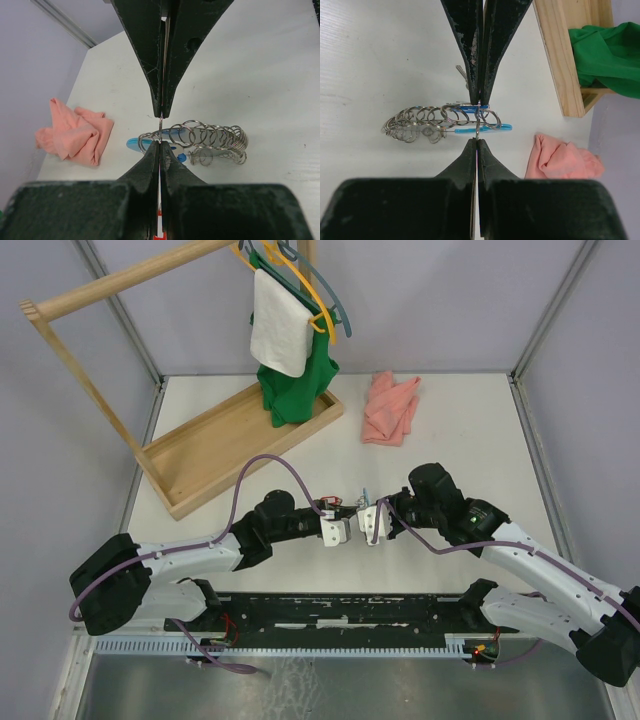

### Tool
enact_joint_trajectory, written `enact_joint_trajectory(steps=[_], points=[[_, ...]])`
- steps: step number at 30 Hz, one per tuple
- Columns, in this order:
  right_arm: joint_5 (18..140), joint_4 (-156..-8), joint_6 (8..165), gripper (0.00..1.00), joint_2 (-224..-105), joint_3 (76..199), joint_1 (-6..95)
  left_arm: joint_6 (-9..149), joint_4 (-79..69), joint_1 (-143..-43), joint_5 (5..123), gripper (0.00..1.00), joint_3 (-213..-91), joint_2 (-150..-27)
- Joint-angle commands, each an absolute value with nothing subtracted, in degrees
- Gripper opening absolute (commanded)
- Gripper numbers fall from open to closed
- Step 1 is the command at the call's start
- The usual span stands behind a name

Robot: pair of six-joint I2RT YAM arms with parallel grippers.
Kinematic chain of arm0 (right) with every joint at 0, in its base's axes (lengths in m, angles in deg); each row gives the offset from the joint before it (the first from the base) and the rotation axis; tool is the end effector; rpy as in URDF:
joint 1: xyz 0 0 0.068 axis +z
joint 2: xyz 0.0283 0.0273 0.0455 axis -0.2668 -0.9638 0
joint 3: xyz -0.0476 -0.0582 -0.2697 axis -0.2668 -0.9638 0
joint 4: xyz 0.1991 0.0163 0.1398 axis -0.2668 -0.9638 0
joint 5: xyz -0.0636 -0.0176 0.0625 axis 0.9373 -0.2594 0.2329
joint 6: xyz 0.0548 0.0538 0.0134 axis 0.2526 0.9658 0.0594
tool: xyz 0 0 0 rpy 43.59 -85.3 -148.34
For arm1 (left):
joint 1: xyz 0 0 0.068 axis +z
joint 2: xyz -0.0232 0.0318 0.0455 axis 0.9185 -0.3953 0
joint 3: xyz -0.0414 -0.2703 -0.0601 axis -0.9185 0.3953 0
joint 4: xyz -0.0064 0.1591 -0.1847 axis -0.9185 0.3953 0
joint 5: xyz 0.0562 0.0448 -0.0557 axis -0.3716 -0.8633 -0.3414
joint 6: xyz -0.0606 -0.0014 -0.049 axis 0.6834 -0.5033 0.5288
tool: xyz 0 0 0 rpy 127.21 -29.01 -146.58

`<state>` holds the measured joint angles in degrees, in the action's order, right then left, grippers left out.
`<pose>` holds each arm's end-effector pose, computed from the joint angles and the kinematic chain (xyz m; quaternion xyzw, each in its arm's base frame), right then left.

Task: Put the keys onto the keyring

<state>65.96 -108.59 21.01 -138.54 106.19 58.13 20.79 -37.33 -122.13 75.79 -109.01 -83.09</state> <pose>0.1354 0.1565 0.2705 -0.7328 0.4979 0.0974 0.4535 0.1368 -0.2386 0.2496 0.6144 0.4221 -0.2287 0.6262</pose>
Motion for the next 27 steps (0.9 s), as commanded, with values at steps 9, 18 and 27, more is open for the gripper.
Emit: enact_joint_trajectory(steps=[9, 18, 27], points=[[65.5, -108.0, 21.9, 0.01, -138.4, 107.8, 58.3, 22.9, -39.2, -122.5, 77.3, 0.03, -111.3, -82.7], [64.8, -107.9, 22.0, 0.01, -138.5, 108.0, 58.3, 23.1, -39.3, -122.5, 77.7, 0.03, -111.5, -82.8], [64.4, -107.9, 22.3, 0.01, -138.9, 108.3, 58.4, 23.2, -39.3, -122.5, 78.7, 0.03, -111.5, -82.9]])
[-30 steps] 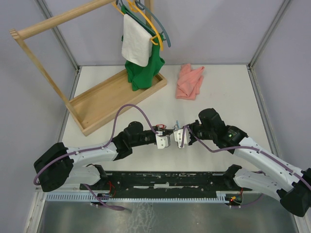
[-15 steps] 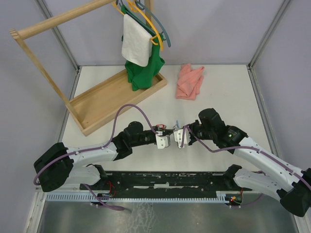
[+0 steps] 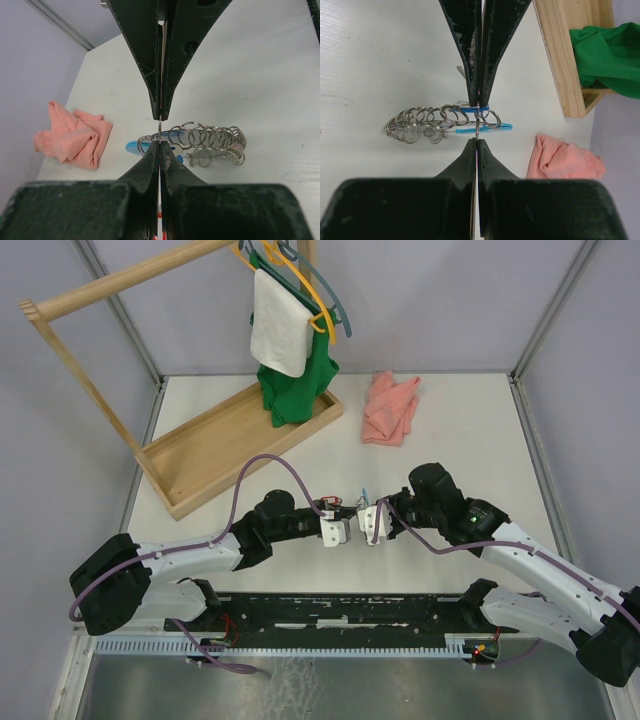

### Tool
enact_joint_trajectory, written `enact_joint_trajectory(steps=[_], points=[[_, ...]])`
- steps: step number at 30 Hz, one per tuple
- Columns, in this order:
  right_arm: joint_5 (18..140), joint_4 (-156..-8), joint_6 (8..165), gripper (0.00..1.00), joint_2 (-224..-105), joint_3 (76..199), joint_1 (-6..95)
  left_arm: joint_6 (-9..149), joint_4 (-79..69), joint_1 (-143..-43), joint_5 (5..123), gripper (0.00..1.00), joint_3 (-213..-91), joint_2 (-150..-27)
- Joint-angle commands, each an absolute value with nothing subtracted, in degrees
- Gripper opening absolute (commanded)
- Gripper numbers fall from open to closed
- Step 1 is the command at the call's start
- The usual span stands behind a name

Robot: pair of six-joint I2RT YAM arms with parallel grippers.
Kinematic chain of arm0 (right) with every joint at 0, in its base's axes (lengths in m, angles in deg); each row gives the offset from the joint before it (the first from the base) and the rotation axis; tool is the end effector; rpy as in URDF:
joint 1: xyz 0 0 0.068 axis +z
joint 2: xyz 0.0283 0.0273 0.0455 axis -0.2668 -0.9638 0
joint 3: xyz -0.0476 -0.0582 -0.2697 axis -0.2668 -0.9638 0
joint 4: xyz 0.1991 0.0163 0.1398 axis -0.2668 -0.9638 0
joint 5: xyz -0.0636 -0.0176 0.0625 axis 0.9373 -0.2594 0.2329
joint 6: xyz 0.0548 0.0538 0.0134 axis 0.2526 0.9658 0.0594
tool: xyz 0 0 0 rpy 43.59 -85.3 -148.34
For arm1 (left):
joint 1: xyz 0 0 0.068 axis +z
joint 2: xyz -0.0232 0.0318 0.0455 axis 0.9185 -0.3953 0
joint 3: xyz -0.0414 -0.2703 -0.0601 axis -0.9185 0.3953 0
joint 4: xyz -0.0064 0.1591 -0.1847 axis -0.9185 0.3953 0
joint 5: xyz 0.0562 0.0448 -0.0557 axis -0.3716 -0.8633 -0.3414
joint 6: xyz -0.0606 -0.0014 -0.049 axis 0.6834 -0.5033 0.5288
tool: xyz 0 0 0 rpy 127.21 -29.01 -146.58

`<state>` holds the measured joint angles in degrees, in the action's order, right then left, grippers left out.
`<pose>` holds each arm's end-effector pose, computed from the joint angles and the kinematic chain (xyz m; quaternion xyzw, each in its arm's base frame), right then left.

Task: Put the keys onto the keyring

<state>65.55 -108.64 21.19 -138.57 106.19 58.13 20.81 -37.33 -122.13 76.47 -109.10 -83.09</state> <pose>0.1350 0.1567 0.2704 -0.7327 0.4977 0.1014 0.4529 0.1361 -0.2390 0.2502 0.6161 0.4184 -0.2331 0.6254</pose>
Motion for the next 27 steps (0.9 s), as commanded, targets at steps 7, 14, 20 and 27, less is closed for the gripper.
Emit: enact_joint_trajectory(steps=[7, 14, 20, 27], points=[[64.1, -107.9, 22.5, 0.0, -139.0, 108.5, 58.4, 23.3, -39.4, -122.7, 79.0, 0.03, -111.9, -83.6], [63.4, -107.7, 22.8, 0.01, -139.0, 108.6, 58.5, 23.5, -39.4, -122.9, 79.1, 0.03, -112.2, -84.2], [62.5, -107.4, 22.8, 0.01, -138.9, 108.6, 58.5, 23.7, -39.3, -122.9, 79.2, 0.03, -112.3, -84.4], [61.4, -107.6, 22.0, 0.01, -139.0, 108.7, 58.5, 23.8, -38.8, -123.0, 79.8, 0.03, -112.9, -84.9]])
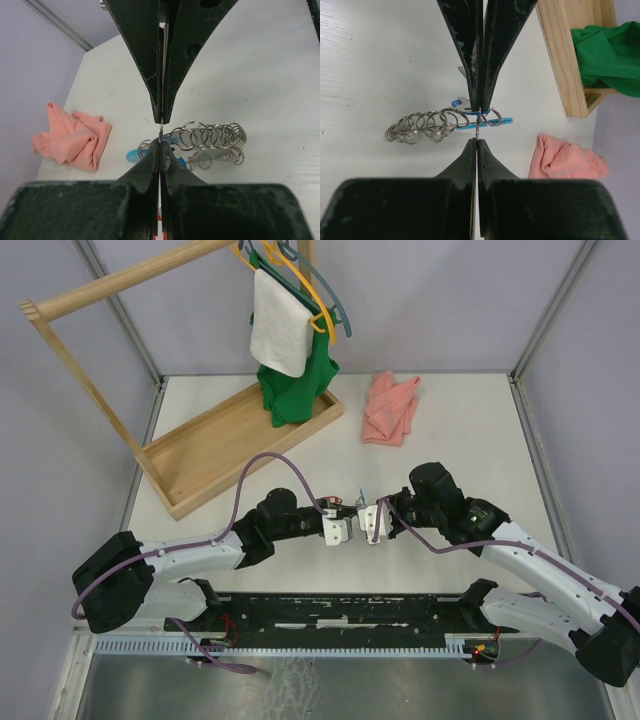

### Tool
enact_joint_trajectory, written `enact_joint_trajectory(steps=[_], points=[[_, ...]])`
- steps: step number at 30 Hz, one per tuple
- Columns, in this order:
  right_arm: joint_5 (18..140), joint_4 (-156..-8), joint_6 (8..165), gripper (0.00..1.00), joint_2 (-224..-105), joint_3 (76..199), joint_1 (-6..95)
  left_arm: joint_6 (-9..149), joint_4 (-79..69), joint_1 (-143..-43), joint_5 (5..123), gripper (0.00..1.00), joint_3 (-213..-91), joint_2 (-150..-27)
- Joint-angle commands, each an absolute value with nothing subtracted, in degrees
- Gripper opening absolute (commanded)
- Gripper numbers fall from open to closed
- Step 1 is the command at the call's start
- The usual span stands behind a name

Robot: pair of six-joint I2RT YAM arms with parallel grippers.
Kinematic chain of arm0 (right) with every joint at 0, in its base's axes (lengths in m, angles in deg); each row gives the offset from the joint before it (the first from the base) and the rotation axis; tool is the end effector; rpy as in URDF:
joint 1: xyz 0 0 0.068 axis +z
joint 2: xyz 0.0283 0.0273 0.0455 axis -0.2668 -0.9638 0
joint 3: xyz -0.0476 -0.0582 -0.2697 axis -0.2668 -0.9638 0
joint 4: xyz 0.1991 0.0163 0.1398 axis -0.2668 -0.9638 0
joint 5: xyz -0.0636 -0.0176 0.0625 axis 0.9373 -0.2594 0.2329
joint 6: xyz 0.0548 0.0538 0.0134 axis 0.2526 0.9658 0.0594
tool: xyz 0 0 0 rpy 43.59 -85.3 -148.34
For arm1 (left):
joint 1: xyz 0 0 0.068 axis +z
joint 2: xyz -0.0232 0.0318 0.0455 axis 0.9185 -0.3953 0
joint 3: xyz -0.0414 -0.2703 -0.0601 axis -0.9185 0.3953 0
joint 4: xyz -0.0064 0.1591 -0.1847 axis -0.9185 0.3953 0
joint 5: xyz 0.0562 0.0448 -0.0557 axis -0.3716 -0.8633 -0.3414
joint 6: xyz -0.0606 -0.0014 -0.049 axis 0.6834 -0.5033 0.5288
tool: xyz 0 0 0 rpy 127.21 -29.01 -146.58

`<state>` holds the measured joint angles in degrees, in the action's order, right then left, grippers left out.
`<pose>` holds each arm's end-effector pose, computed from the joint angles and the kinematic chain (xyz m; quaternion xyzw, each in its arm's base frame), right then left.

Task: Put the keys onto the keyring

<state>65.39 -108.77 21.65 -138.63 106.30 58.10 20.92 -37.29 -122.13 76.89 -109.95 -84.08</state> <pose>0.1350 0.1568 0.2707 -0.7309 0.5005 0.1045 0.4520 0.1380 -0.2425 0.2508 0.6176 0.4178 -0.2363 0.6231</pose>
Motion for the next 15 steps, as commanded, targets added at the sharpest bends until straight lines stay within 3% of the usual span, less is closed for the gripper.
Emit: enact_joint_trajectory(steps=[1, 15], points=[[61.4, -107.6, 21.8, 0.01, -139.1, 108.7, 58.5, 23.8, -38.6, -123.0, 79.9, 0.03, -113.0, -85.1], [62.7, -108.1, 20.5, 0.01, -138.7, 108.6, 58.6, 23.6, -36.1, -123.0, 80.6, 0.03, -113.3, -83.8]])
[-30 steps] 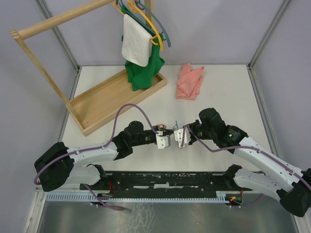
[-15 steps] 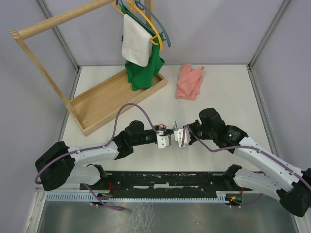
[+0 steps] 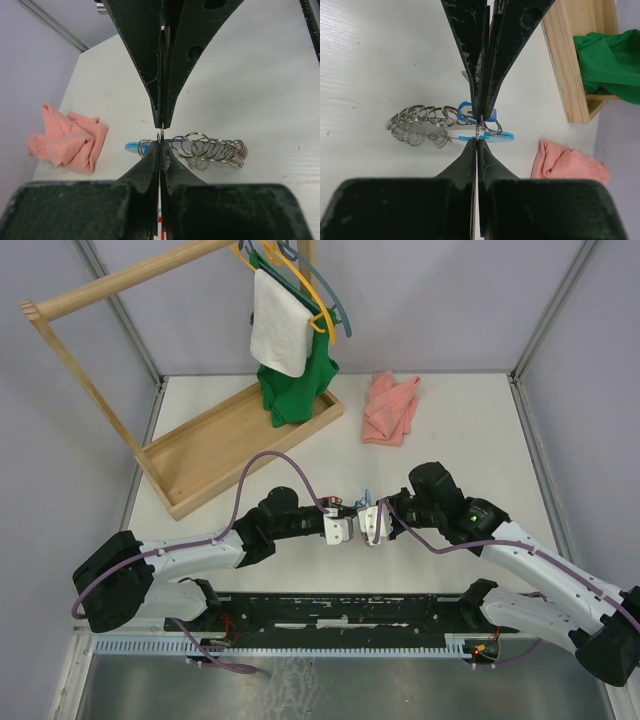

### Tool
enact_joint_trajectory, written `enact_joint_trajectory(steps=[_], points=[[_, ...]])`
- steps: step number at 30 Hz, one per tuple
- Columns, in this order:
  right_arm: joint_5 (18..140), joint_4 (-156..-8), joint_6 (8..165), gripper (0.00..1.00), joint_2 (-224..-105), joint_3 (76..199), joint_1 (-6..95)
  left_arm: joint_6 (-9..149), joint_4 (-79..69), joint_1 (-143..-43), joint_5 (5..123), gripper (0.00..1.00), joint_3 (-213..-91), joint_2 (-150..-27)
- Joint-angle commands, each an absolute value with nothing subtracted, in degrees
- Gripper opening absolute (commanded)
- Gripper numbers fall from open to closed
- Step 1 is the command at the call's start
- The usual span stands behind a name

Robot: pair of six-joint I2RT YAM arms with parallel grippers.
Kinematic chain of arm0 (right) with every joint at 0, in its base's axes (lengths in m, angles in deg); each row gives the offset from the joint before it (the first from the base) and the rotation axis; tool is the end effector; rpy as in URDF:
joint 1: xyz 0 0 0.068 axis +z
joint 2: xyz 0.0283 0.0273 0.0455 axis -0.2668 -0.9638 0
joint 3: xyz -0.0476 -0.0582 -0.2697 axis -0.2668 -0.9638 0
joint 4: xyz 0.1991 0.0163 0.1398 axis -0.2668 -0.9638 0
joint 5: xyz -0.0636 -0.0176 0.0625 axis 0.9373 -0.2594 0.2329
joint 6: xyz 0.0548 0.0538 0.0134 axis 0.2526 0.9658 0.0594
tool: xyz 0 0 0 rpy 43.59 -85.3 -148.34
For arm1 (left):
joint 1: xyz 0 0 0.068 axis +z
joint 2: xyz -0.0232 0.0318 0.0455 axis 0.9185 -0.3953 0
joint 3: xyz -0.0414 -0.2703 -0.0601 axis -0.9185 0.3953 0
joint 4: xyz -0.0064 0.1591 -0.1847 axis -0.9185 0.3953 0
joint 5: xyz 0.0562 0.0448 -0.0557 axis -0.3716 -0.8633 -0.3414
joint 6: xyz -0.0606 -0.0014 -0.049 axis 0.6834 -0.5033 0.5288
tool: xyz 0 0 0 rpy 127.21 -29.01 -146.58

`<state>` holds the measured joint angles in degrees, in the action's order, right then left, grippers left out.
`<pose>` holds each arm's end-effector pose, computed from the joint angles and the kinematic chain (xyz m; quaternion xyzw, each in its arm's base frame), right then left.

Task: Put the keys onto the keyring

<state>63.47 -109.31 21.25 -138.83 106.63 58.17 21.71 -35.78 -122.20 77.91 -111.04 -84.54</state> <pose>0.1330 0.1581 0.2715 -0.7362 0.4916 0.1187 0.4498 0.1382 -0.2453 0.2518 0.6209 0.4208 -0.2473 0.6134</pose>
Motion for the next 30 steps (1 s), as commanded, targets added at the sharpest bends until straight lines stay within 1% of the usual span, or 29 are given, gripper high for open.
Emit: enact_joint_trajectory(steps=[1, 11, 30], points=[[63.3, -108.2, 20.3, 0.01, -138.5, 108.4, 58.6, 23.5, -35.8, -123.0, 80.6, 0.03, -113.2, -83.5], [67.4, -110.1, 17.5, 0.01, -136.9, 108.0, 58.6, 22.9, -33.5, -123.0, 78.1, 0.03, -111.8, -80.9], [65.2, -110.1, 17.0, 0.0, -137.2, 108.1, 58.6, 24.3, -35.0, -123.0, 75.6, 0.03, -112.4, -82.0]])
